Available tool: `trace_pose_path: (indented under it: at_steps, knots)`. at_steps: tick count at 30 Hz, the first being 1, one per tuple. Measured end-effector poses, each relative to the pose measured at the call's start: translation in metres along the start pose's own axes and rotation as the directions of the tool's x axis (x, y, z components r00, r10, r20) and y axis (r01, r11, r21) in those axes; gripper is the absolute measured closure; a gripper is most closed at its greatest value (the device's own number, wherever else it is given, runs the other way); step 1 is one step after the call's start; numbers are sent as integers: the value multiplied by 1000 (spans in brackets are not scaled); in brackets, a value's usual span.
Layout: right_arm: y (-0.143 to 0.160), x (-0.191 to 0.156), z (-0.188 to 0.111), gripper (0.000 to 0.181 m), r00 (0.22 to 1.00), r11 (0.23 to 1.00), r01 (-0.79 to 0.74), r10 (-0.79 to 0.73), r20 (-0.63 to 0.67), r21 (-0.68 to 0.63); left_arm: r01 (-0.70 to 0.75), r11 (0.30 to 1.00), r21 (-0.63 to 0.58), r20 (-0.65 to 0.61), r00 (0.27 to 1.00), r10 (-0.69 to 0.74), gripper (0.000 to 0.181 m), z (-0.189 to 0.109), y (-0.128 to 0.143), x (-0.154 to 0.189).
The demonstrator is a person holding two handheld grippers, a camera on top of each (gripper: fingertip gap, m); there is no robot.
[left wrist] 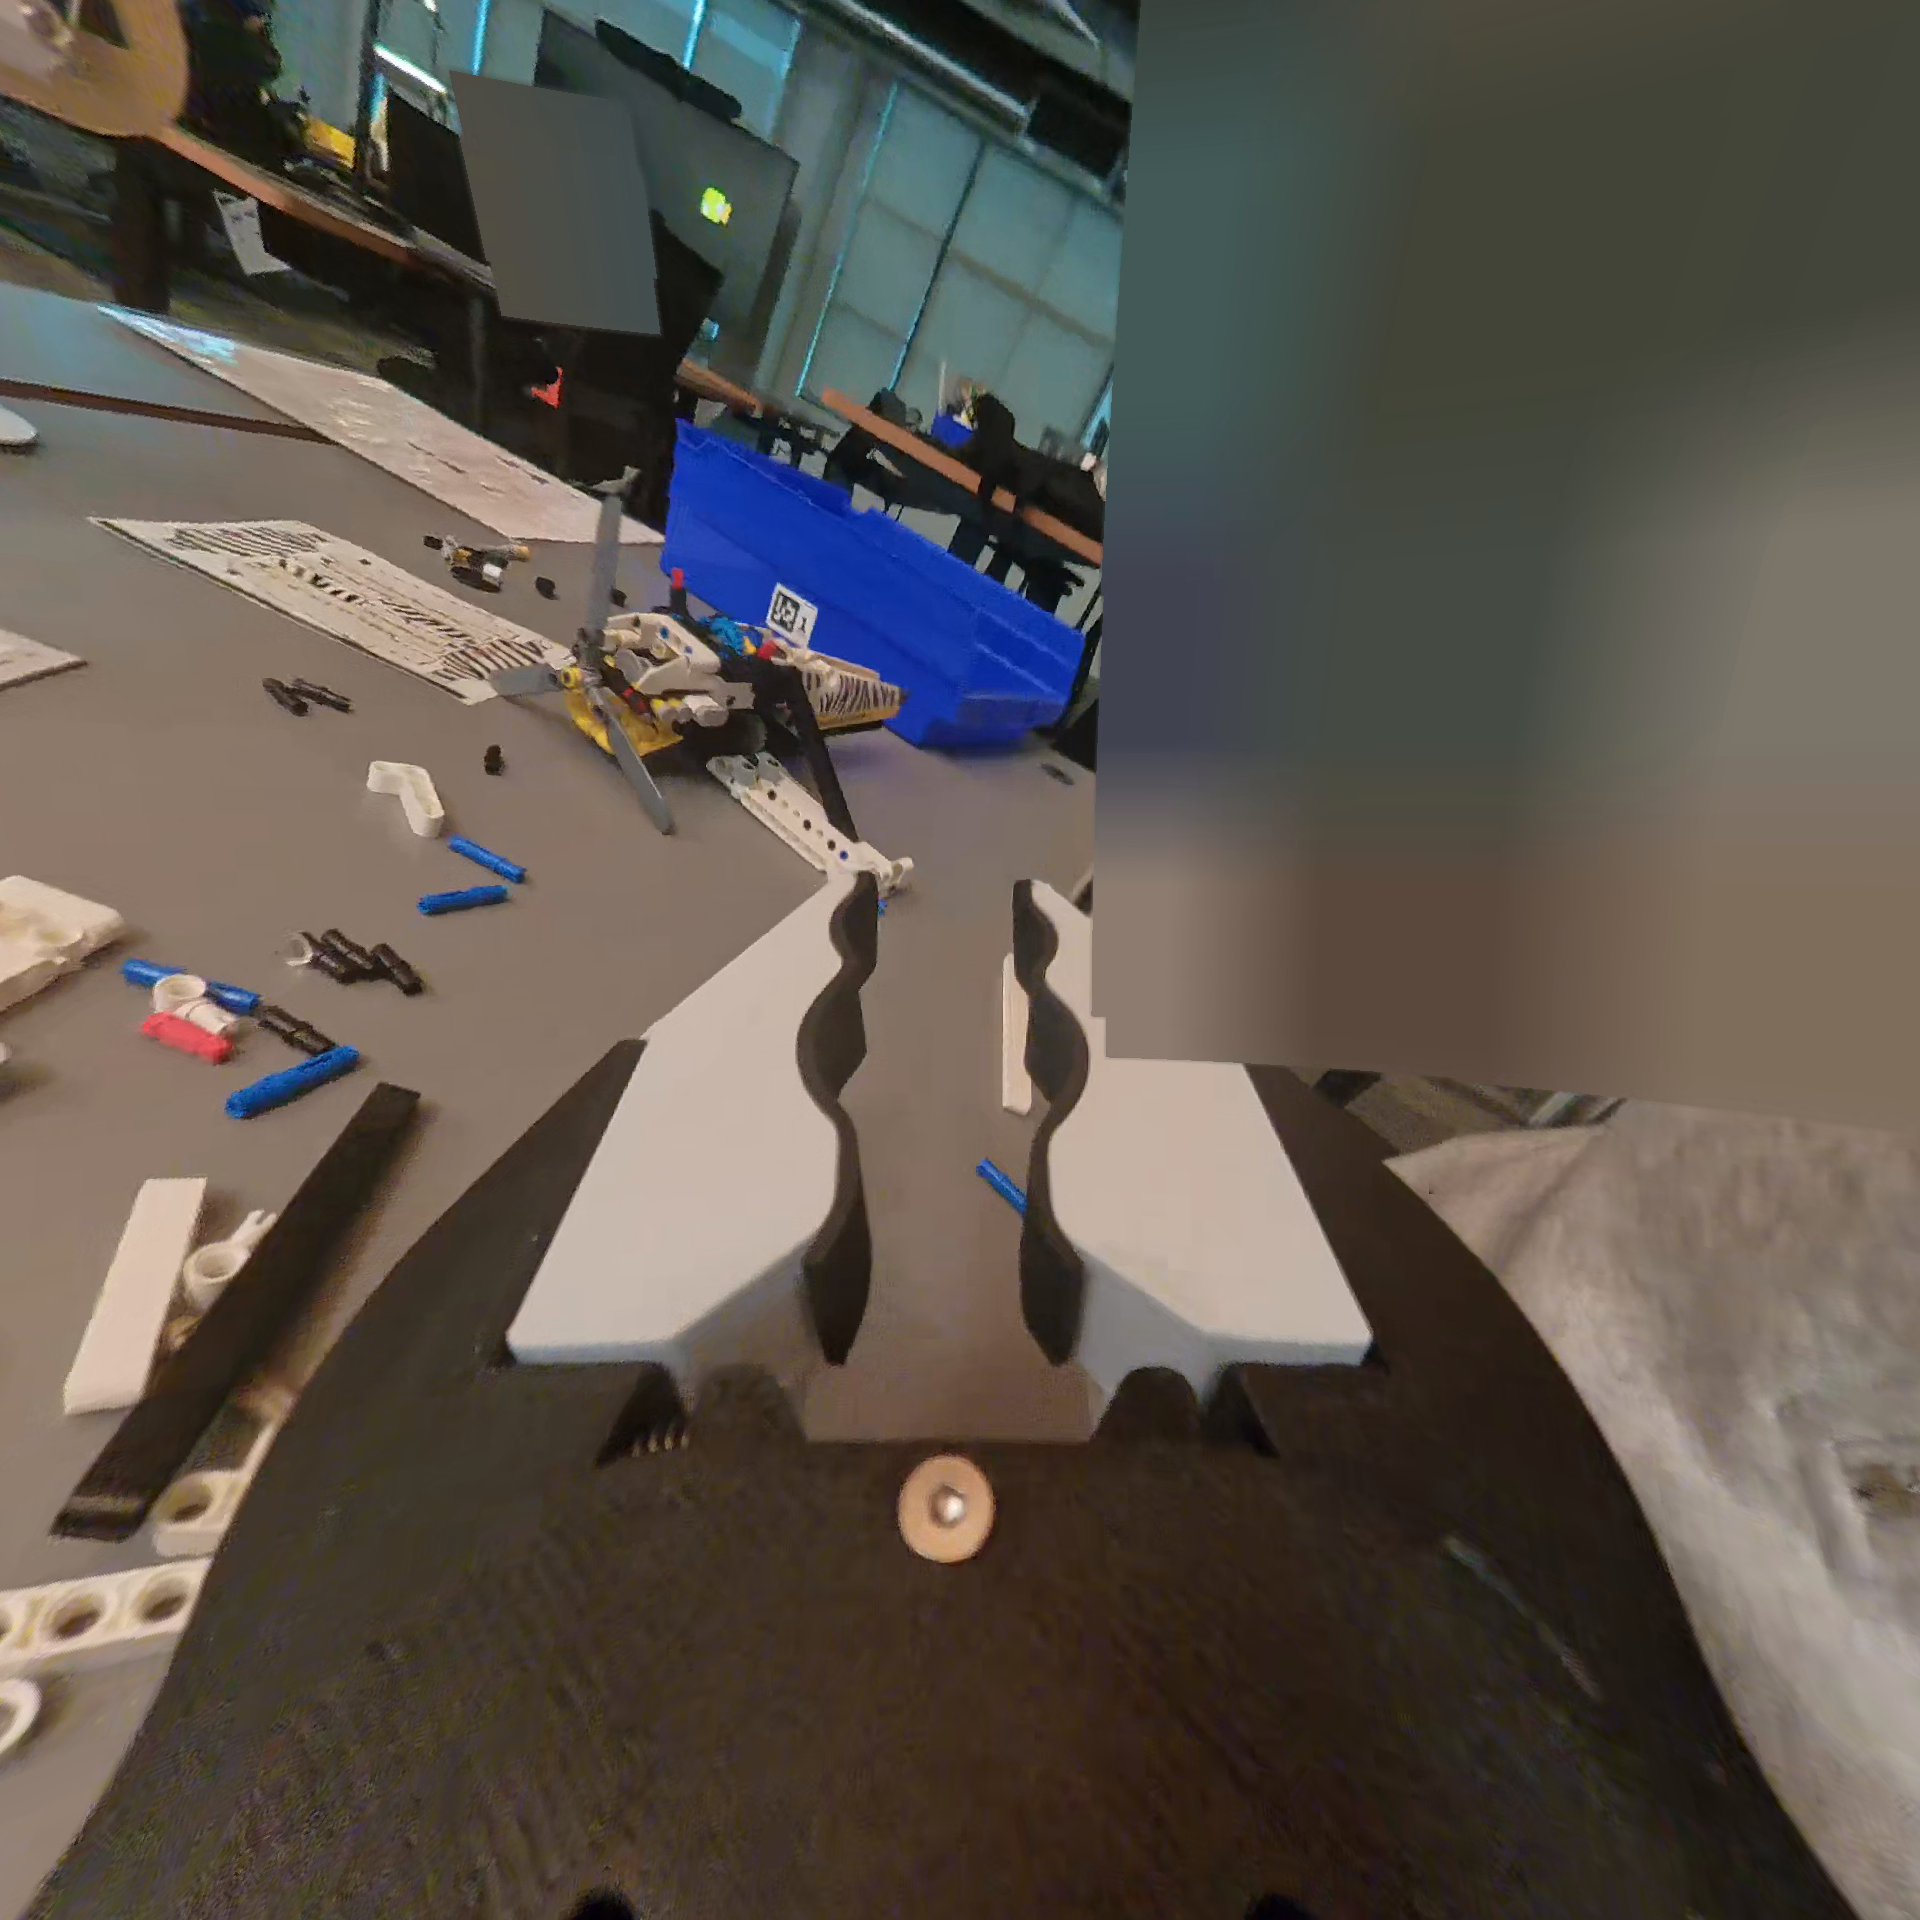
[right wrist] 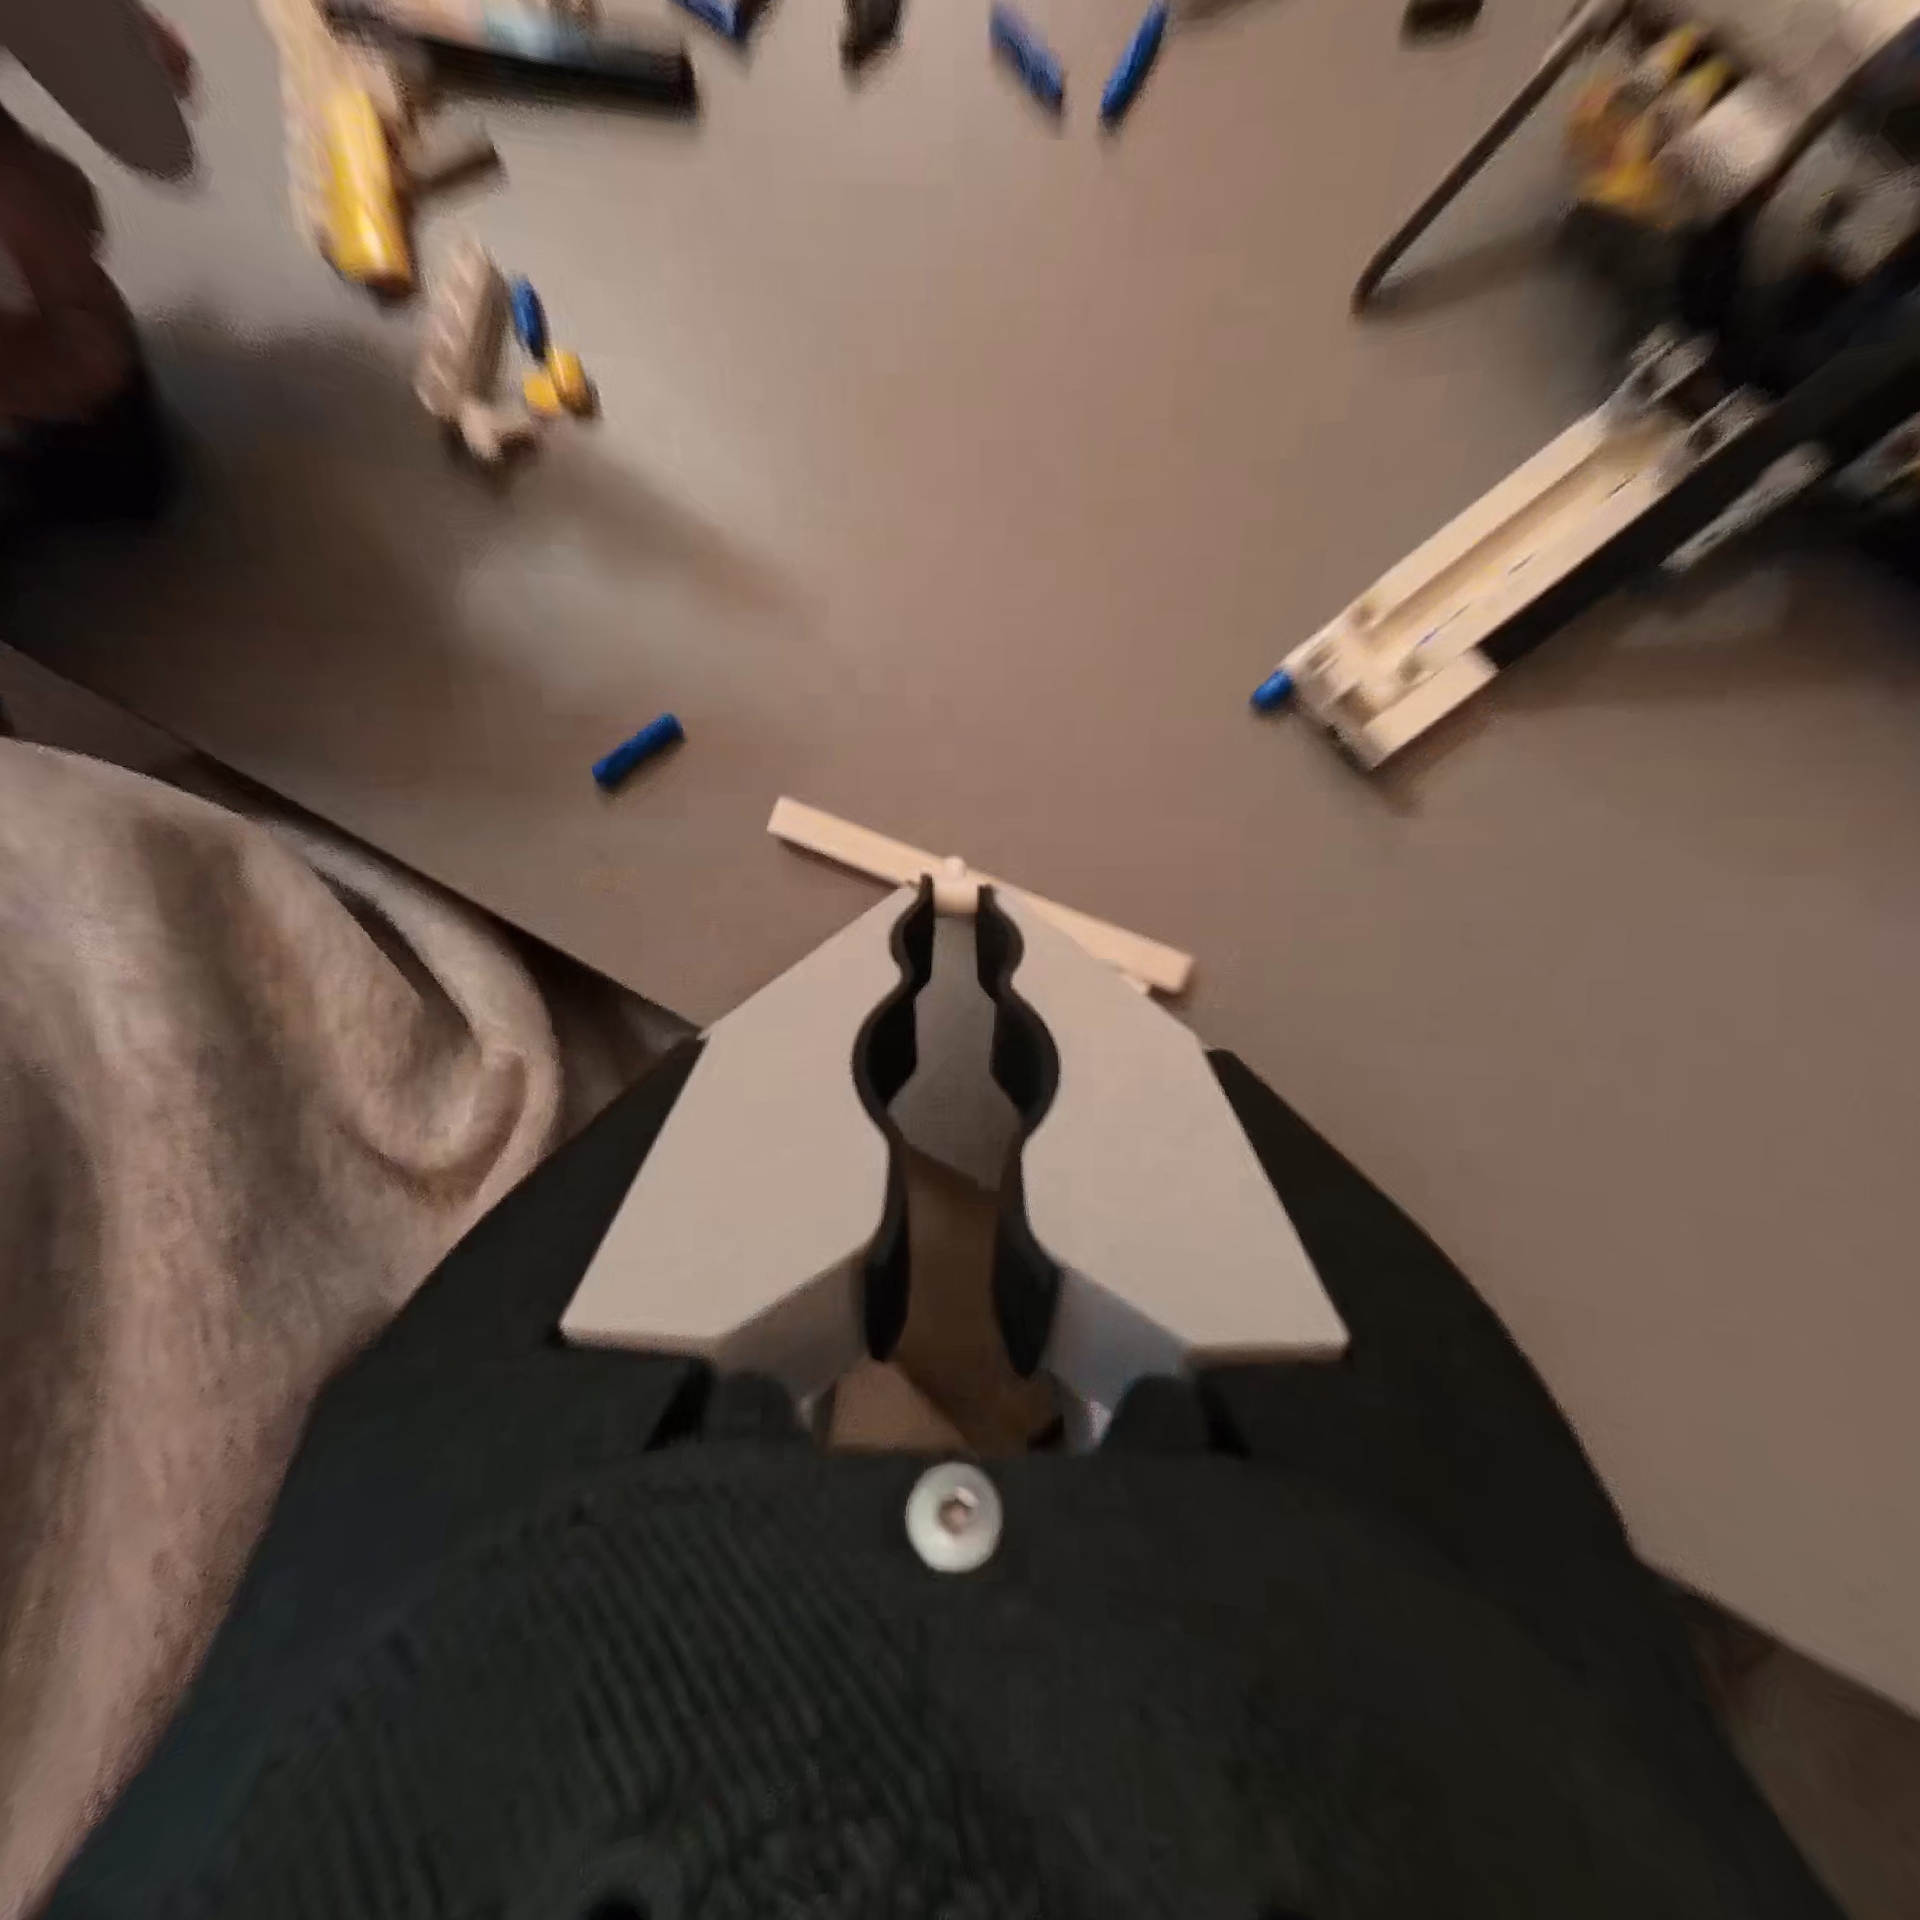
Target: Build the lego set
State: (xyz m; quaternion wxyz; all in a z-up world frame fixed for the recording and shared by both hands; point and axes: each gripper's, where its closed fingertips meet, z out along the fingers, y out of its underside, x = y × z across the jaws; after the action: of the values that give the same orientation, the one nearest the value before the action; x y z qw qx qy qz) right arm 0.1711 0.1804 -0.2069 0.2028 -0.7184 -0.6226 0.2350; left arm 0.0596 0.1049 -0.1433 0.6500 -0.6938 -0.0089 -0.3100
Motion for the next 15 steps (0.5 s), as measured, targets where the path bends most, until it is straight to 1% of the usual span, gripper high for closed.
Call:
trace_pose_path:
  at_steps: [2,4,6,8,9,11,13,15]
  knots:
    - [-13,11,-11,175,999,990,17,-24,46,142,-34,999,-27,10,999,34,158,9,7,9]
    - [-22,20,-14,175,994,965,43,-67,82,260,-68,993,-100,10,998,69,158,22,22,22]
    - [-26,26,-11,175,988,932,66,-110,104,357,-105,968,-226,24,993,113,157,37,44,33]
    - [-31,30,-8,175,983,893,51,-125,136,447,-148,916,-372,55,982,181,157,49,69,38]
    - [-34,32,-8,175,980,869,26,-121,161,495,-165,886,-433,79,972,220,156,54,79,38]
    - [-41,32,-10,175,966,813,-47,-112,234,581,-175,837,-518,128,952,278,155,60,94,34]
    - [-44,35,-13,175,947,787,-134,-76,311,602,-137,816,-562,167,947,274,155,66,105,32]
    - [-49,36,-24,175,918,749,-205,-76,389,630,-91,810,-579,209,944,255,156,71,110,29]
